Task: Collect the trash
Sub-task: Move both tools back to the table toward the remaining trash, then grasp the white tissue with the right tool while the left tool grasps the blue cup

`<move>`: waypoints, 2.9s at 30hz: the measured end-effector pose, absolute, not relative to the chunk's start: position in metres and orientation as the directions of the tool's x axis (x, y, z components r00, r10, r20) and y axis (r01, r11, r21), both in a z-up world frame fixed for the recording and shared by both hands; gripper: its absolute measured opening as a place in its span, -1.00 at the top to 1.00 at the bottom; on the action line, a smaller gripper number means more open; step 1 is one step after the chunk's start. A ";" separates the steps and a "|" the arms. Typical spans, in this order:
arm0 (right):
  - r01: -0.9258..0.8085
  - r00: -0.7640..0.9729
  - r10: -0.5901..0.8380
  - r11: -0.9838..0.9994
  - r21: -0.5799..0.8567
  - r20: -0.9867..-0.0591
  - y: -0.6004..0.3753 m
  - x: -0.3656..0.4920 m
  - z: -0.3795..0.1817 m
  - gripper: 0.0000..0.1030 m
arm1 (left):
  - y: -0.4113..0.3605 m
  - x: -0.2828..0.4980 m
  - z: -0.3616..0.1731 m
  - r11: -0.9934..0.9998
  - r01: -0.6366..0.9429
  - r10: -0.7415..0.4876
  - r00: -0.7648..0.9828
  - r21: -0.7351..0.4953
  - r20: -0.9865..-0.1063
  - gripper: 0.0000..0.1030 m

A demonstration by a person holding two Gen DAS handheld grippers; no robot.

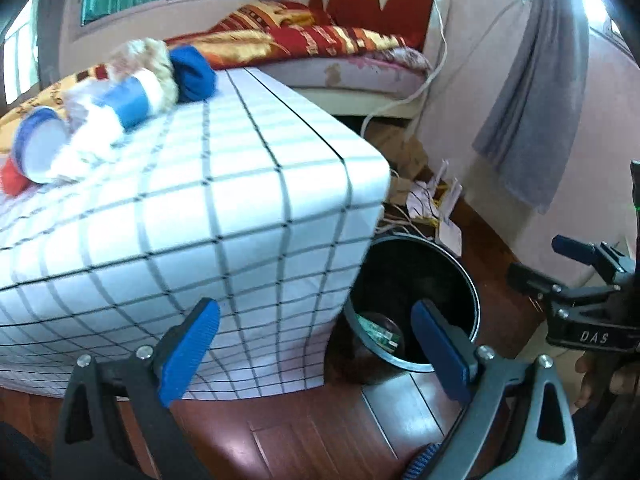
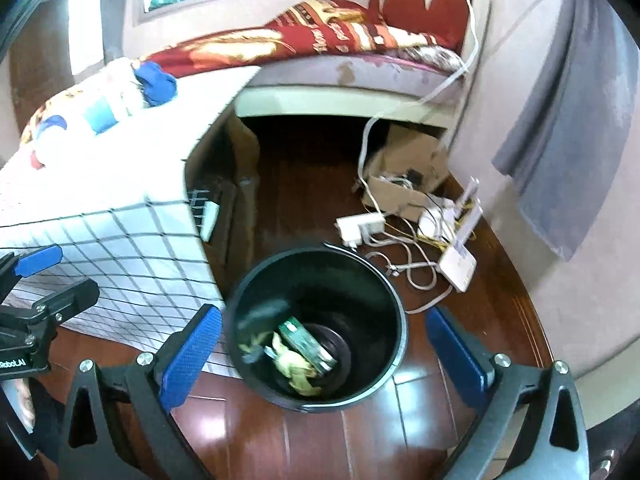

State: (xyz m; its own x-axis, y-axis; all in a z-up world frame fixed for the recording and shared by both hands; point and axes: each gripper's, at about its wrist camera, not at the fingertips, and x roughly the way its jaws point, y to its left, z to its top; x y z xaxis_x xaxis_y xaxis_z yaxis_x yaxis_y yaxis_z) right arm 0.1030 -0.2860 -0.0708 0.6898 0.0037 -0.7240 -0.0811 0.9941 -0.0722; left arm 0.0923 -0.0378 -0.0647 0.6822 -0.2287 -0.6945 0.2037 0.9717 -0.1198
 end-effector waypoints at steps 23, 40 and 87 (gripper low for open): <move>-0.317 0.767 0.231 0.947 -0.041 -0.599 -0.147 0.120 -0.014 -1.00 | 0.089 0.074 -0.026 0.995 -0.100 0.057 0.756 -0.029 -0.652 -0.90; -0.434 0.723 0.355 0.901 0.010 -0.593 -0.025 0.180 0.002 -1.00 | 0.195 0.097 -0.019 0.971 -0.239 0.171 0.768 -0.028 -0.617 -0.89; -0.362 0.647 0.341 0.924 0.119 -0.681 -0.051 0.259 -0.042 0.18 | 0.202 0.227 -0.017 0.999 0.011 -0.032 0.814 -0.040 -0.580 -0.88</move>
State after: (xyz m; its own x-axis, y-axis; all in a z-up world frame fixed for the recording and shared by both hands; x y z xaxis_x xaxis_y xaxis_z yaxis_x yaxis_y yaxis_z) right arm 0.2589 -0.0512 -0.0420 0.6475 0.3413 -0.6814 -0.3625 0.9244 0.1186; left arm 0.2270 0.2024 -0.0167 0.8141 -0.0321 -0.5799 0.0110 0.9991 -0.0400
